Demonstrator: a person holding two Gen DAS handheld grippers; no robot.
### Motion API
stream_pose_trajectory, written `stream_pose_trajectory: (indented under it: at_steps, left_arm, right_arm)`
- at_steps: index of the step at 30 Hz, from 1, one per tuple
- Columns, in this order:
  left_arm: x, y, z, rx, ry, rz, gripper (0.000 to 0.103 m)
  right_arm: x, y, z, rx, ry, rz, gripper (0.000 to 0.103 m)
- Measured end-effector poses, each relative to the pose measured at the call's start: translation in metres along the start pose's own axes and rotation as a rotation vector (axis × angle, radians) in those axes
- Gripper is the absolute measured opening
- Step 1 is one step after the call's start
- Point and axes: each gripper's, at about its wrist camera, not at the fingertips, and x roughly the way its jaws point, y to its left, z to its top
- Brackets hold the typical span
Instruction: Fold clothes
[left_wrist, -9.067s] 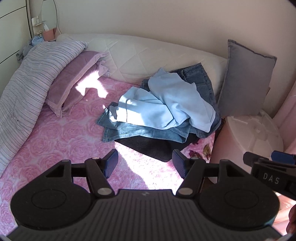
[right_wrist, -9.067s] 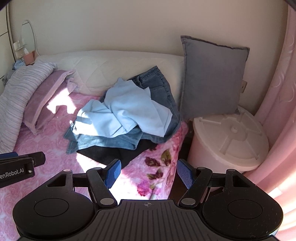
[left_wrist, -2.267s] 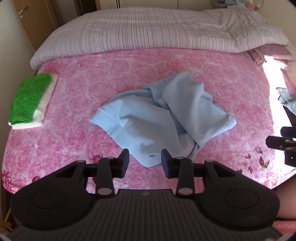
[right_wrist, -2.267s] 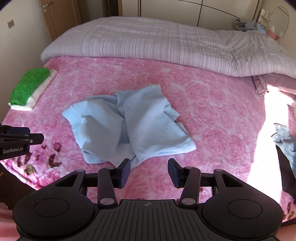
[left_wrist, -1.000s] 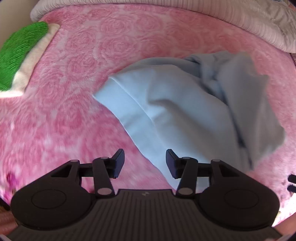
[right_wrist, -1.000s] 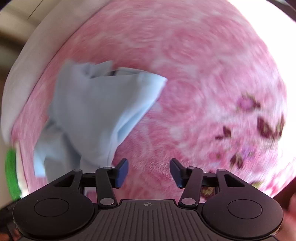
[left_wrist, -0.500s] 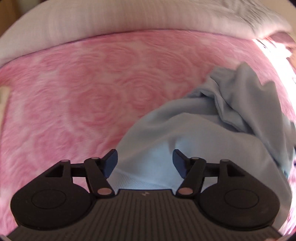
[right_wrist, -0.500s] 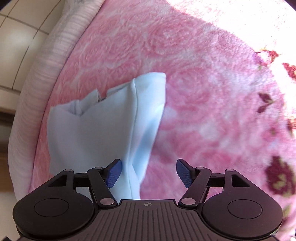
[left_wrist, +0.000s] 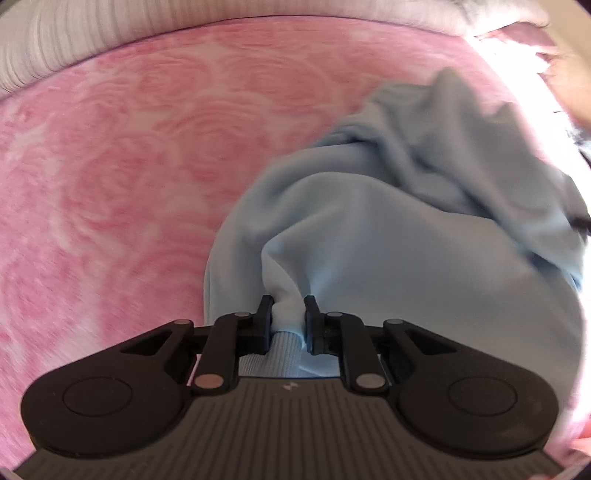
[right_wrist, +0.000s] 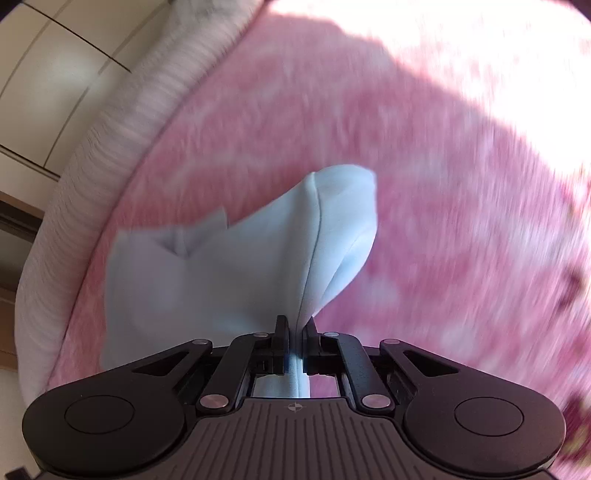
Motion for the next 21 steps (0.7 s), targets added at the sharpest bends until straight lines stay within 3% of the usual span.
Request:
stream_pose_trajectory:
  at_steps: [3, 7, 10, 11, 12, 14, 16, 21]
  left_arm:
    - [-0.012, -0.048, -0.012, -0.029, 0.032, -0.150, 0.013]
    - [-0.014, -0.154, -0.034, -0.061, 0.081, -0.439, 0.013]
    - [-0.007, -0.229, -0.046, -0.074, 0.128, -0.530, 0.016]
    - [-0.006, -0.240, -0.047, -0.083, 0.134, -0.526, 0.017]
    - [-0.006, -0.245, -0.047, -0.096, 0.134, -0.513, 0.018]
    - [-0.008, -0.249, -0.047, -0.127, 0.136, -0.480, 0.018]
    - [-0.013, -0.233, -0.045, -0.166, 0.128, -0.403, 0.017]
    - [-0.032, -0.184, -0.024, -0.229, 0.053, -0.156, 0.017]
  right_arm:
    - [-0.019, 0.019, 0.044, -0.157, -0.106, 0.011, 0.004]
    - [-0.041, 0.052, 0.113, -0.422, -0.278, 0.022, 0.004]
    - [-0.043, 0.048, 0.154, -0.517, -0.259, -0.086, 0.008]
    - [-0.042, 0.043, 0.164, -0.536, -0.234, -0.147, 0.020]
    - [-0.041, 0.037, 0.173, -0.555, -0.208, -0.208, 0.024]
    - [-0.045, 0.022, 0.171, -0.637, -0.177, -0.259, 0.042]
    - [-0.048, 0.005, 0.156, -0.741, -0.141, -0.282, 0.047]
    - [-0.036, -0.033, 0.091, -1.006, 0.064, -0.338, 0.047]
